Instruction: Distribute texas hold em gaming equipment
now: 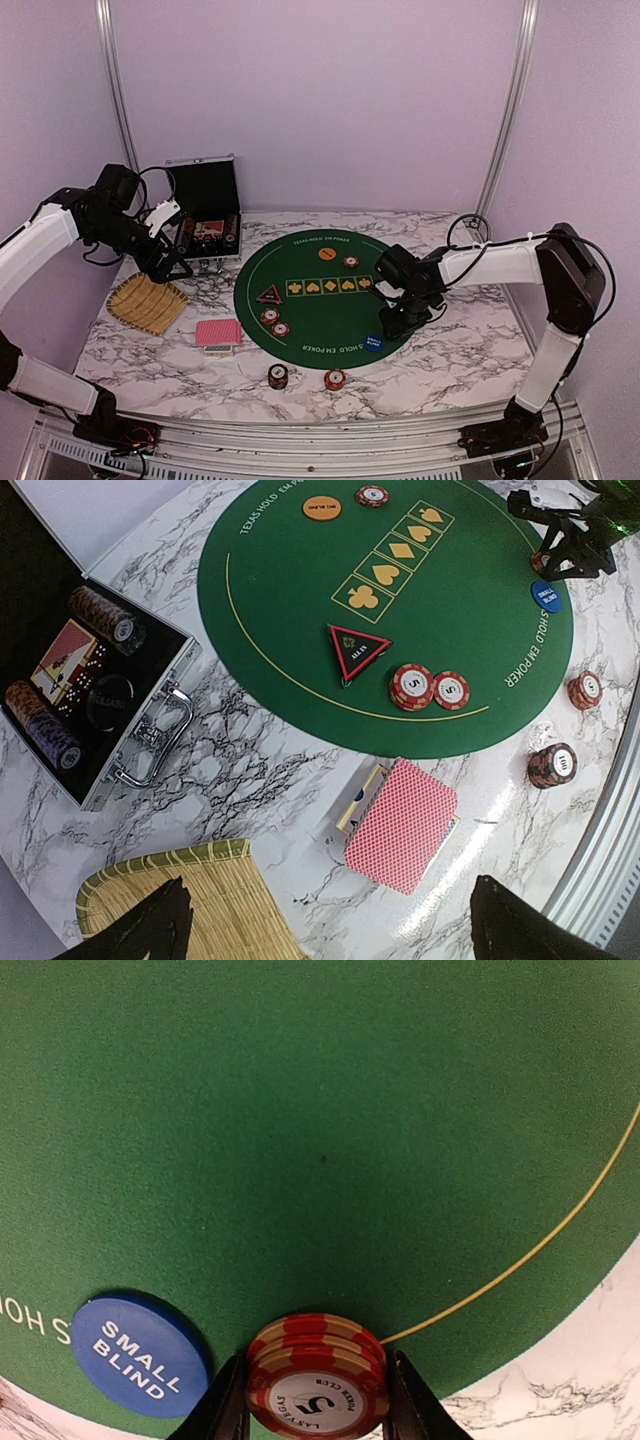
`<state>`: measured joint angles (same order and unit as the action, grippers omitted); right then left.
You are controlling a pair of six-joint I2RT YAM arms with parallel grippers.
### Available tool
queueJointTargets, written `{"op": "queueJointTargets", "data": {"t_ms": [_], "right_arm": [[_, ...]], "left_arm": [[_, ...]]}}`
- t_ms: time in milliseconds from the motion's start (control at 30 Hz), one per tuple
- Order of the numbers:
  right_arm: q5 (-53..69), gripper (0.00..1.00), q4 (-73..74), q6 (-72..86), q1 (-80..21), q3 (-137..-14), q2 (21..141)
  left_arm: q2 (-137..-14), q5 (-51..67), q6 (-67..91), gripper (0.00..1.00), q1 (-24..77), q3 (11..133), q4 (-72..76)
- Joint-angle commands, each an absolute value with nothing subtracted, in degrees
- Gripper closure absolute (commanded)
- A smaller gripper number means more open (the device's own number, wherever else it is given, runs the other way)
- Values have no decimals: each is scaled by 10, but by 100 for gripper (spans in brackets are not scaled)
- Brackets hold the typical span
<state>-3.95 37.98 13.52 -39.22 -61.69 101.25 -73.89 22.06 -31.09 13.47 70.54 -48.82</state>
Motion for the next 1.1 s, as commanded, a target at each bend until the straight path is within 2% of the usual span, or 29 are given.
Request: {"op": "queueJointTargets", "data": {"t_ms": [0,267,567,867,1067], "right_arm": [[-45,62,366,136,-383,-617,1020],[-63,45,389,133,-382,-641,1013],[-64,44,436,128,-397,-712,969],[-55,22,467,117,-527,-820,982],[16,14,460,87,-605,-899,1045]], "left_arm": [[-740,234,-314,1,137,722,-509],[-740,233,-313,1,137,724,-510],[-743,231,-315,1,137,722,-510],[-746,231,-314,1,137,721,-512],[-743,232,-314,1,136,722,-512]]}}
